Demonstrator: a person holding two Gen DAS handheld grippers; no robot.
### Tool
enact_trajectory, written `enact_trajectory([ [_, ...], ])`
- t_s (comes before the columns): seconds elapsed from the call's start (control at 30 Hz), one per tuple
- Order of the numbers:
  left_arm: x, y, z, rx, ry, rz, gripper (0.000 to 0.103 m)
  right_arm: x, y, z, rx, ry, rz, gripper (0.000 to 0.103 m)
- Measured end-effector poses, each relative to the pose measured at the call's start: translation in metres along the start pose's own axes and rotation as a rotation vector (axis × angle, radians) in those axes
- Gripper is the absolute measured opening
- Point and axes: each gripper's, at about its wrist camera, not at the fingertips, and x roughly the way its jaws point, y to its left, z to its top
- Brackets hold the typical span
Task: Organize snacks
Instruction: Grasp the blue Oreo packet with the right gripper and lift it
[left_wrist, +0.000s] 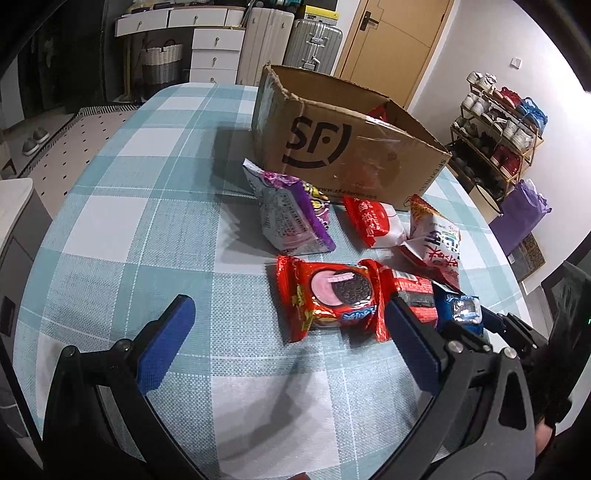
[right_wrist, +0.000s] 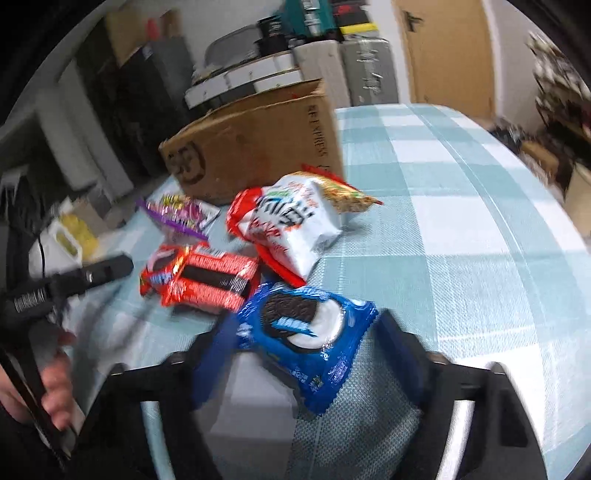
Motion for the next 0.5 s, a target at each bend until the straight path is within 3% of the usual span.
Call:
enact_trajectory([
  [0.17, 0.002, 0.006, 0.001, -0.007, 0.004, 0.001, 0.102, 0.000, 0.002, -0.003, -0.033, -0.005, 0.009, 0.049],
  [0.5, 0.006, 0.012, 0.000, -0.018, 0.027, 0.004, 0.102, -0.012, -0.008, -0.006, 0.017, -0.039, 0.059, 0.047],
])
